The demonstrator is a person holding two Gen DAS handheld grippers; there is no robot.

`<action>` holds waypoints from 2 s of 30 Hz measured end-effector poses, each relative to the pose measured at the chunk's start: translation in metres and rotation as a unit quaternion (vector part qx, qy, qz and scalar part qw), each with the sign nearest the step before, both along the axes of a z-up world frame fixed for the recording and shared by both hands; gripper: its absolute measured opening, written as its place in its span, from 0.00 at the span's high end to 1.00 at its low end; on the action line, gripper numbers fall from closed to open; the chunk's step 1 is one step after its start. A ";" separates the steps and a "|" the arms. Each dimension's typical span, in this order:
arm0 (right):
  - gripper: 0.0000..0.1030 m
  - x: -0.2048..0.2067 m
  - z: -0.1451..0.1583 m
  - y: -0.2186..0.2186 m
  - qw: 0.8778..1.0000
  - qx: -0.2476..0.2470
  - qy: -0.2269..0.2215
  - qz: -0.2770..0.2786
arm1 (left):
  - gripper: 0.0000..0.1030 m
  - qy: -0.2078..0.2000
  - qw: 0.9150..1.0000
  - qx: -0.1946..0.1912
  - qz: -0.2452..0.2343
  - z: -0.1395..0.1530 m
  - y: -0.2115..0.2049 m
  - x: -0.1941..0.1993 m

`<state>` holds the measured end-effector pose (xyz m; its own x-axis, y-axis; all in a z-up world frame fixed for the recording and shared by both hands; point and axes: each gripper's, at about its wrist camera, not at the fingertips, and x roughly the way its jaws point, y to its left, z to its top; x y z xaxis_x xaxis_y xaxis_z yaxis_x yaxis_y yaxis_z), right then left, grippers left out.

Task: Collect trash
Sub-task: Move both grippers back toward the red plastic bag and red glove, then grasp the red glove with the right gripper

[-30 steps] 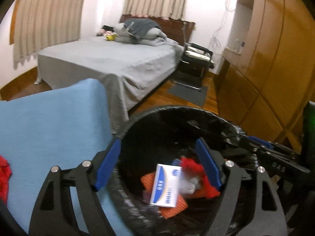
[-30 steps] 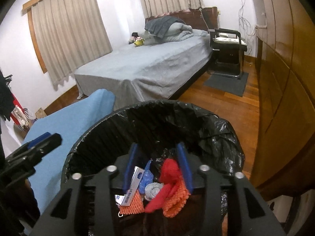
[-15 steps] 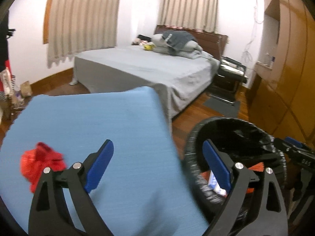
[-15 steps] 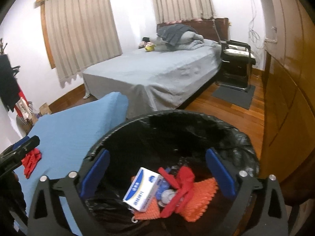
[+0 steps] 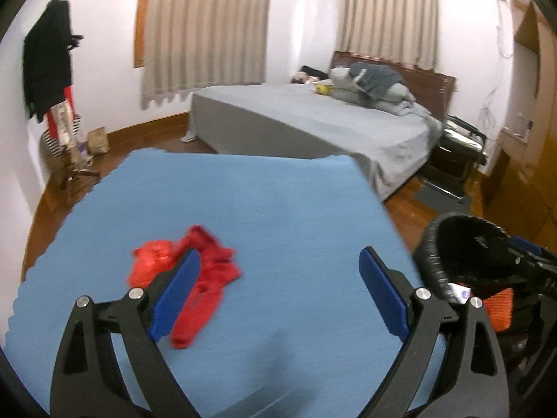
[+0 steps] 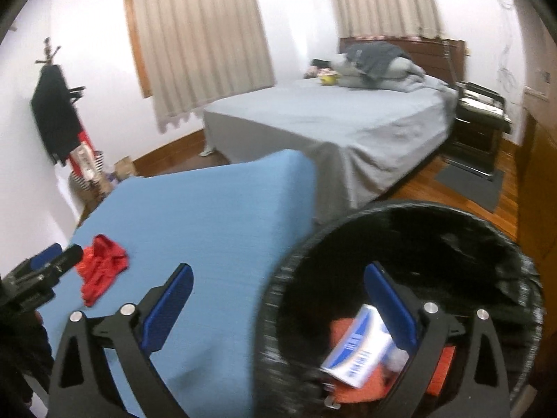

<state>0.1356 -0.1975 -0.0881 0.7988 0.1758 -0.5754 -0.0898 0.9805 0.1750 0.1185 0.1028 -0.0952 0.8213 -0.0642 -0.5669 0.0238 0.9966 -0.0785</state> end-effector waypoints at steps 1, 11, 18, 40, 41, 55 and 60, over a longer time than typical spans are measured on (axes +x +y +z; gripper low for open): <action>0.06 0.005 0.000 0.014 1.000 0.000 0.000 0.013 | 0.13 0.002 1.000 0.002 0.010 -0.002 0.010 -0.001; 0.06 0.031 -0.015 0.103 0.996 0.001 0.011 0.093 | 0.13 0.012 0.997 0.009 0.075 -0.013 0.087 -0.010; 0.06 0.045 -0.032 0.154 0.991 0.004 0.028 0.128 | 0.13 0.017 0.993 0.009 0.118 -0.017 0.129 -0.006; 0.06 0.071 -0.067 0.267 0.975 -0.028 0.080 0.204 | 0.13 0.024 0.984 -0.011 0.178 -0.034 0.200 0.001; 0.06 0.072 -0.070 0.271 0.975 -0.040 0.084 0.203 | 0.13 0.023 0.983 -0.012 0.179 -0.034 0.201 0.001; 0.06 0.079 -0.081 0.231 0.978 -0.103 0.118 0.139 | 0.13 0.023 0.983 -0.014 0.180 -0.035 0.204 0.001; 0.06 0.077 -0.074 0.206 0.983 -0.073 0.112 0.130 | 0.13 0.024 0.984 -0.014 0.176 -0.035 0.203 0.004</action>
<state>0.2125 0.0083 -0.1620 0.5888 0.2596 -0.7655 -0.3151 0.9458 0.0784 0.1225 0.3055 -0.1303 0.7682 0.2031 -0.6071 -0.3268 0.9399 -0.0992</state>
